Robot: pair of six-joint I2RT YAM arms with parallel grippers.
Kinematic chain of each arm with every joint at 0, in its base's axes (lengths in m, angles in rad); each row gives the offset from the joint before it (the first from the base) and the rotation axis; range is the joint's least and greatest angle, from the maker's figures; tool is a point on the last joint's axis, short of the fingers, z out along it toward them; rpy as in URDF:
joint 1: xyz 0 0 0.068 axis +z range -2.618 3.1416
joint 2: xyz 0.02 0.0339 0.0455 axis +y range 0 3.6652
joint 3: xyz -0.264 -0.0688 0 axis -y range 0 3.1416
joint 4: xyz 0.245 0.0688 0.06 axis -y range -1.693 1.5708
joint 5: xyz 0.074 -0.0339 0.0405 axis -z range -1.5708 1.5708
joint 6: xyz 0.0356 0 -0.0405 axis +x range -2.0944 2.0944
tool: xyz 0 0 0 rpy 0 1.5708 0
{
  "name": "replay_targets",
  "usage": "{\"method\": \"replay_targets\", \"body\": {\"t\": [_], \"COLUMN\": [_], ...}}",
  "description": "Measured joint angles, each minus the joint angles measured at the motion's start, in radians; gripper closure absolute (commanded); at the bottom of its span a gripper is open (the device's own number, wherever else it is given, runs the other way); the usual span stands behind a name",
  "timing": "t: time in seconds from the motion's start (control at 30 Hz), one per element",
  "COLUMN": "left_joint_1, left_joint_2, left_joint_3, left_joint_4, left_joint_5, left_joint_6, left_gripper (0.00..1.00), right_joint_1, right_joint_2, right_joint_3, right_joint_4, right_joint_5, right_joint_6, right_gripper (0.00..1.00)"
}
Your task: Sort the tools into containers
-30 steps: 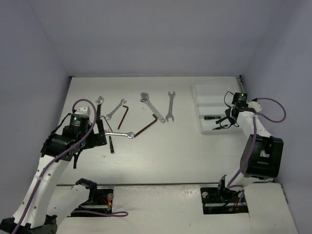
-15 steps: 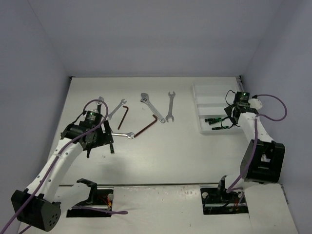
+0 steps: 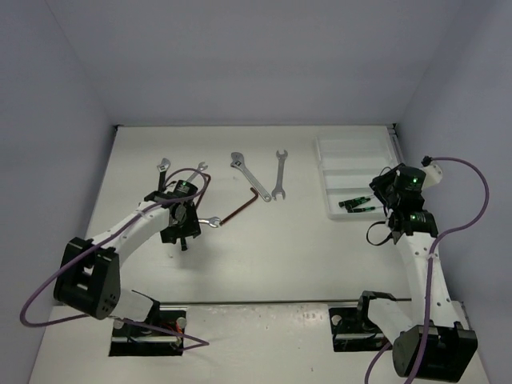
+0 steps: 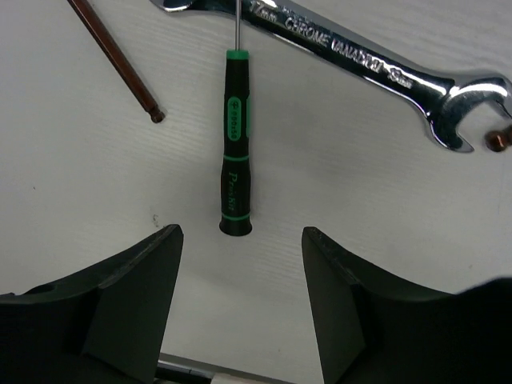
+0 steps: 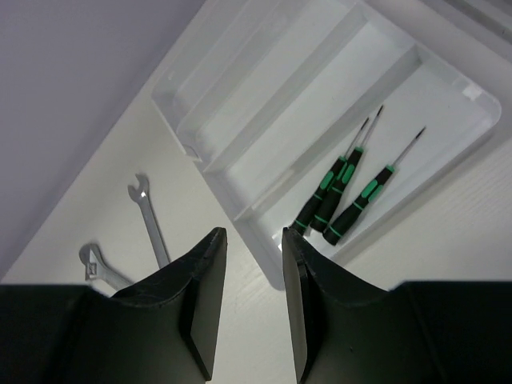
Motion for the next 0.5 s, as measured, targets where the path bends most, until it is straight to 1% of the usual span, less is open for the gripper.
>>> {"method": "replay_targets", "body": {"t": [0.2,0.23,0.37,0.47,0.5], "left_joint_1": [0.000,0.000,0.006,0.024,0.033], "left_joint_2": [0.142,0.161,0.221,0.253,0.260], "left_joint_3": [0.044,0.057,0.080,0.080,0.079], "left_joint_4": [0.062,0.068,0.109,0.127,0.135], "left_joint_5": [-0.046,-0.051,-0.068,-0.069,-0.069], "left_joint_6": [0.003,0.004,0.011,0.015,0.016], "left_gripper": [0.48,0.52,0.60,0.62,0.64], "right_joint_1": [0.029,0.036,0.056,0.066,0.067], "right_joint_2": [-0.044,-0.049,-0.072,-0.087,-0.090], "right_joint_3": [-0.100,-0.106,-0.109,-0.109,-0.109], "right_joint_4": [-0.028,-0.031,-0.032,-0.032,-0.032], "right_joint_5": [-0.065,-0.070,-0.095,-0.110,-0.114], "right_joint_6": [-0.033,-0.040,-0.073,-0.091,-0.096], "right_gripper": [0.68,0.68,0.68,0.68,0.68]}}
